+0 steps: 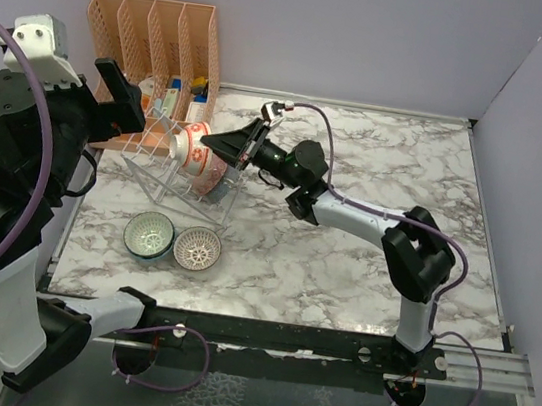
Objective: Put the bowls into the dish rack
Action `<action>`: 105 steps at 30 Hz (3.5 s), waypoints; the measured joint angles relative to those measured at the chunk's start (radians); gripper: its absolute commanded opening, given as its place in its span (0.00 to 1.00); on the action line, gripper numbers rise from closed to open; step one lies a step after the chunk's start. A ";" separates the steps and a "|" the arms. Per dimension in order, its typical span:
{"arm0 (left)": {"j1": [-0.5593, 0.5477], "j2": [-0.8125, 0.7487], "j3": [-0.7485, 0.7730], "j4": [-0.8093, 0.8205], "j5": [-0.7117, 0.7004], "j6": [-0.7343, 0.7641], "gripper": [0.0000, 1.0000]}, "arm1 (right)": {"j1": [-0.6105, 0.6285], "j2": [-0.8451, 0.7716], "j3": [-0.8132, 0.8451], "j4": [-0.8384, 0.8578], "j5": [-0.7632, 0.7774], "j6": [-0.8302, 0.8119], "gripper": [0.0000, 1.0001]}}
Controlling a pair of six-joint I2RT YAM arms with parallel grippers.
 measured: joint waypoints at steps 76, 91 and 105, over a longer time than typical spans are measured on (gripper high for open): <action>-0.007 0.014 -0.035 -0.018 0.000 0.053 0.99 | -0.006 0.372 -0.009 0.193 0.254 0.440 0.35; -0.007 0.015 -0.041 -0.017 0.000 0.052 0.99 | -0.013 0.271 -0.128 0.142 0.231 0.421 0.36; -0.007 0.022 -0.028 -0.018 0.001 0.047 0.99 | -0.038 -0.026 -0.234 -0.189 0.107 0.107 0.47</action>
